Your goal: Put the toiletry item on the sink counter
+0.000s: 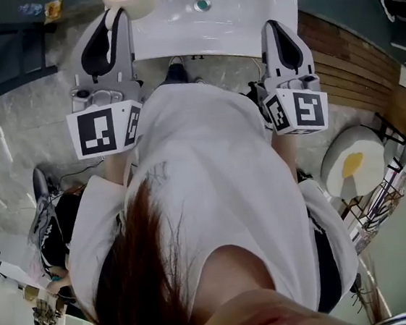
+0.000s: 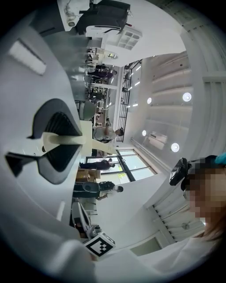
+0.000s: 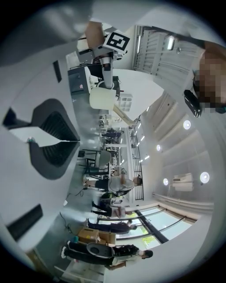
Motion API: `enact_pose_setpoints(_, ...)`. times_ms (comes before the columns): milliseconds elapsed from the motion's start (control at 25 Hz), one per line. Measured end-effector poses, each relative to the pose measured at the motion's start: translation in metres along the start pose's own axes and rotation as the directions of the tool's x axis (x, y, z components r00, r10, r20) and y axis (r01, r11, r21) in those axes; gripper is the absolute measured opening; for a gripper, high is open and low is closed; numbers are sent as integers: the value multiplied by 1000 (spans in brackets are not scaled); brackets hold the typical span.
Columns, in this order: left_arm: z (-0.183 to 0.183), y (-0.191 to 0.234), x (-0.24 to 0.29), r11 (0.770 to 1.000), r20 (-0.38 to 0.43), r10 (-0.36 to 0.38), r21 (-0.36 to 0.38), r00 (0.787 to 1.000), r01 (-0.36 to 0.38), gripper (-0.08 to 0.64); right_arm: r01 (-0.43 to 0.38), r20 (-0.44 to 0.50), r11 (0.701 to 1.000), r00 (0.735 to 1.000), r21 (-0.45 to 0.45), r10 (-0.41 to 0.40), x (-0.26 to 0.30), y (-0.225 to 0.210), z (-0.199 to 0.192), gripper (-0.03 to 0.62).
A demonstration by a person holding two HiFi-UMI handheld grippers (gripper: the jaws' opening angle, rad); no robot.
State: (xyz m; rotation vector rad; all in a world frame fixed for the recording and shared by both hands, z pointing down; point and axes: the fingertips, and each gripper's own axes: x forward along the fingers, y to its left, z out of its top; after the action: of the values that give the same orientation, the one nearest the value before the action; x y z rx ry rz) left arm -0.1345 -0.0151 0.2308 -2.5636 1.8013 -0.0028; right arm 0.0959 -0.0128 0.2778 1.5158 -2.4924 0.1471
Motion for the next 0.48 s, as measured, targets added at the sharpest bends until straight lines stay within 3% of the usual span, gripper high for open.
enact_pose_setpoints(480,-12,28,26,999,-19,-30,-21,999,29,48,52,-29,999,998,12,-52,25,-2,-2,11)
